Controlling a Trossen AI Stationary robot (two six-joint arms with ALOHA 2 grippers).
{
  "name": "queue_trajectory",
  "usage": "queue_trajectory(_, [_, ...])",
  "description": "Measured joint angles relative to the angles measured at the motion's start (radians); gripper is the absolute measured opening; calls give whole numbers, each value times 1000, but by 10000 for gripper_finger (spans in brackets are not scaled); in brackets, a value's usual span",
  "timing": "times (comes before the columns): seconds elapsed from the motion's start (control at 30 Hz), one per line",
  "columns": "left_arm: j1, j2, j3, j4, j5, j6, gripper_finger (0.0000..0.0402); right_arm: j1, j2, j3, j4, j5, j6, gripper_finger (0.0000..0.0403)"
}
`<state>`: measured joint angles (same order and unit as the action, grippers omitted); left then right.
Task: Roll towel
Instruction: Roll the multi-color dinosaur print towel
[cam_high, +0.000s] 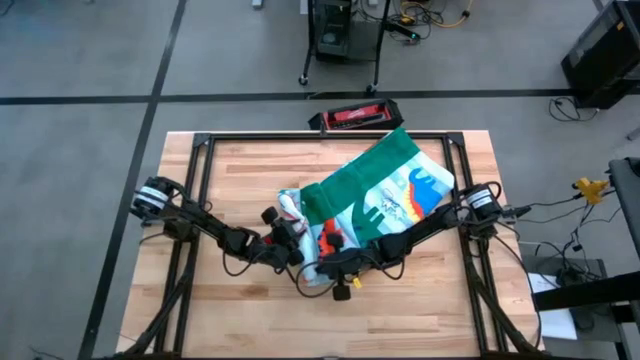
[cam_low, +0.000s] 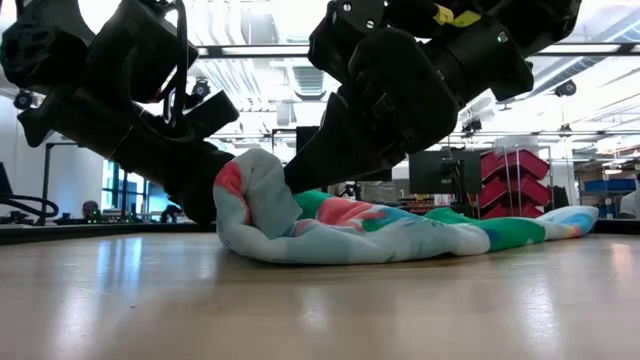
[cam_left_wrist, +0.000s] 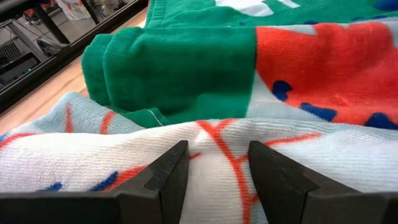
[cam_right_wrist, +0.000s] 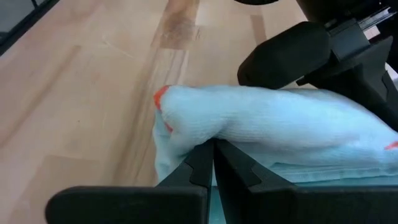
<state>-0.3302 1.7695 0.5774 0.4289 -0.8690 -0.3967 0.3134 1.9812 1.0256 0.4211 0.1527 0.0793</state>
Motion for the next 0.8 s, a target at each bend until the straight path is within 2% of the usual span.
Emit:
queue_trajectory(0.23, [0,0,0,4,2,0,155,0,102,52,46,-25,13,0])
queue_trajectory(0.33, [-1,0,0,3,6,0,155,-2,129,83,44,-70,28,0])
queue_trajectory(0.8, [0,0,0,0,19,-8,155,9,59,88,-83,-49,24,0])
